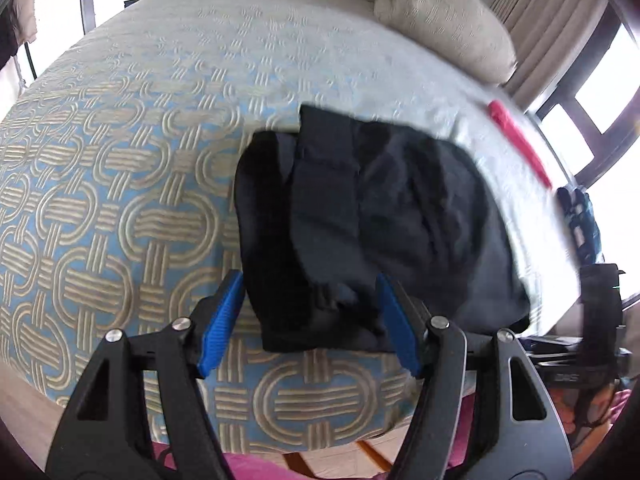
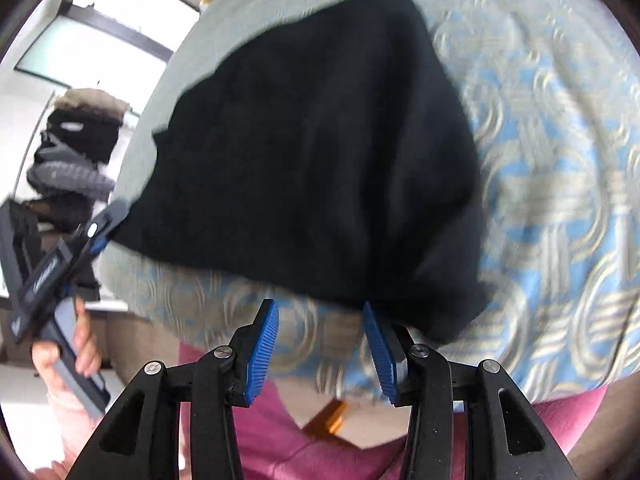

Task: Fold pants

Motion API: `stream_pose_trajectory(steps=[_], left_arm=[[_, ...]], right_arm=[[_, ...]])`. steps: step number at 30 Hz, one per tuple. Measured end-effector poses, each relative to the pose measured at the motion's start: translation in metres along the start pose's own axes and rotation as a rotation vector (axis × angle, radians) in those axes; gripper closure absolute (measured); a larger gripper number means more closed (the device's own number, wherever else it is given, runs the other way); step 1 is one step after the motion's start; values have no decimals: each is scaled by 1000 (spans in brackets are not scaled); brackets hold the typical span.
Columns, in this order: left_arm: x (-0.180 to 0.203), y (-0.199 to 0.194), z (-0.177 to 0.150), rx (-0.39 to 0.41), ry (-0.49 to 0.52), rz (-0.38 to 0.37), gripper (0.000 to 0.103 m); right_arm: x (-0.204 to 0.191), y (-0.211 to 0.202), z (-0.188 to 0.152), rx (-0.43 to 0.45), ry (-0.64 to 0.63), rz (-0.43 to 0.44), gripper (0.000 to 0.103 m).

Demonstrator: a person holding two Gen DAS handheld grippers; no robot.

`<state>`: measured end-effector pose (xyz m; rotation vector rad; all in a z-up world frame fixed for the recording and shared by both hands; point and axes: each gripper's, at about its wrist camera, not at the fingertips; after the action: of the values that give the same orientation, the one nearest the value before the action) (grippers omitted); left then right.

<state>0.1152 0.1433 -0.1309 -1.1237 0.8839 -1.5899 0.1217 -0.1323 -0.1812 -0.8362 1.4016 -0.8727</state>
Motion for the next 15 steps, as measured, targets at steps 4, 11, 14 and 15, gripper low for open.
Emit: stream_pose_trajectory(steps=[4, 11, 14, 15], left_arm=[[-7, 8, -10, -21, -38, -49, 45], [-2, -28, -12, 63, 21, -24, 47], [-3, -31, -3, 68, 27, -72, 41], [-4, -29, 0, 64, 24, -74, 38]], right_arm=[[-2, -12, -1, 33, -9, 0, 58], [-23, -52, 6, 68, -110, -12, 58], [-28, -56, 8, 82, -152, -56, 58], [-31, -58, 9, 88, -156, -61, 58]])
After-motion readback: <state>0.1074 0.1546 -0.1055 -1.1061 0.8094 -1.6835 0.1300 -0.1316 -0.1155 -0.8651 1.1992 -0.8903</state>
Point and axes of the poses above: each gripper's, at about its wrist camera, not at the fingertips, and y roughly the way its jaws point, x to its right, z to its top, and after that the axes turned 10 degrees about -x, right-handed
